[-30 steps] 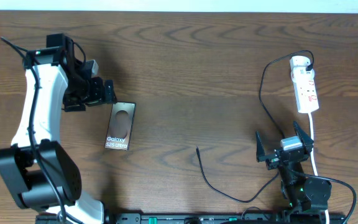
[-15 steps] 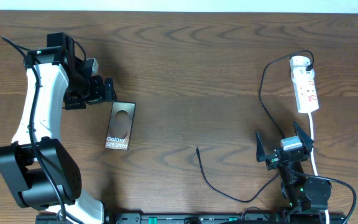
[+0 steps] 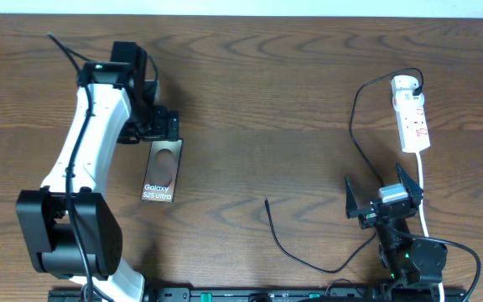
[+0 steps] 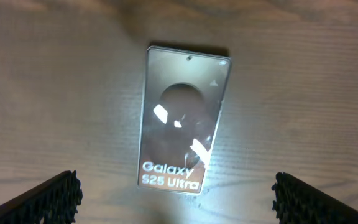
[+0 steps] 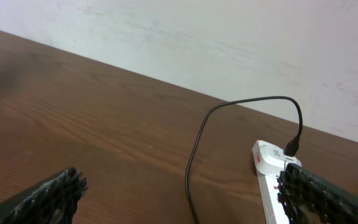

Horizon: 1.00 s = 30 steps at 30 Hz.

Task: Plug charger to phone and switch on socket
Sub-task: 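Move the left gripper over the silver phone and lower toward it, then close the left gripper on the phone's long edges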

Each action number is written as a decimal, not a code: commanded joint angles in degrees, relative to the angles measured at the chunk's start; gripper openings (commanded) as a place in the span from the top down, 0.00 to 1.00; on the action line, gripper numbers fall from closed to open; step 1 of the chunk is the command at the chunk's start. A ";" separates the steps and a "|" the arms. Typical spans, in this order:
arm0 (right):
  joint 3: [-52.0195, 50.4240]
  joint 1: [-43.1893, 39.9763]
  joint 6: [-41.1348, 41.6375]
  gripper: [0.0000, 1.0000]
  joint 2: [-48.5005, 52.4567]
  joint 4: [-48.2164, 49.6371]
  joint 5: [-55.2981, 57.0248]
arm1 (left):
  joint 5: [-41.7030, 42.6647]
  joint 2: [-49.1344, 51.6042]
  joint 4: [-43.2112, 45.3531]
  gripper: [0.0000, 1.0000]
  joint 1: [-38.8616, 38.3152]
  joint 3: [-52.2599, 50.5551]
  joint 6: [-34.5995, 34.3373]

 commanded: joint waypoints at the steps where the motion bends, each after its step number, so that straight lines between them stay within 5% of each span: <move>1: -0.07 0.37 -0.31 0.01 -0.28 -0.33 0.24 | -2.23 -0.24 1.09 0.02 -0.66 -0.52 -1.73; 30: -0.07 0.37 -0.31 0.01 -0.28 -0.33 0.24 | -1.55 -0.09 14.05 0.02 -0.70 -14.62 -2.47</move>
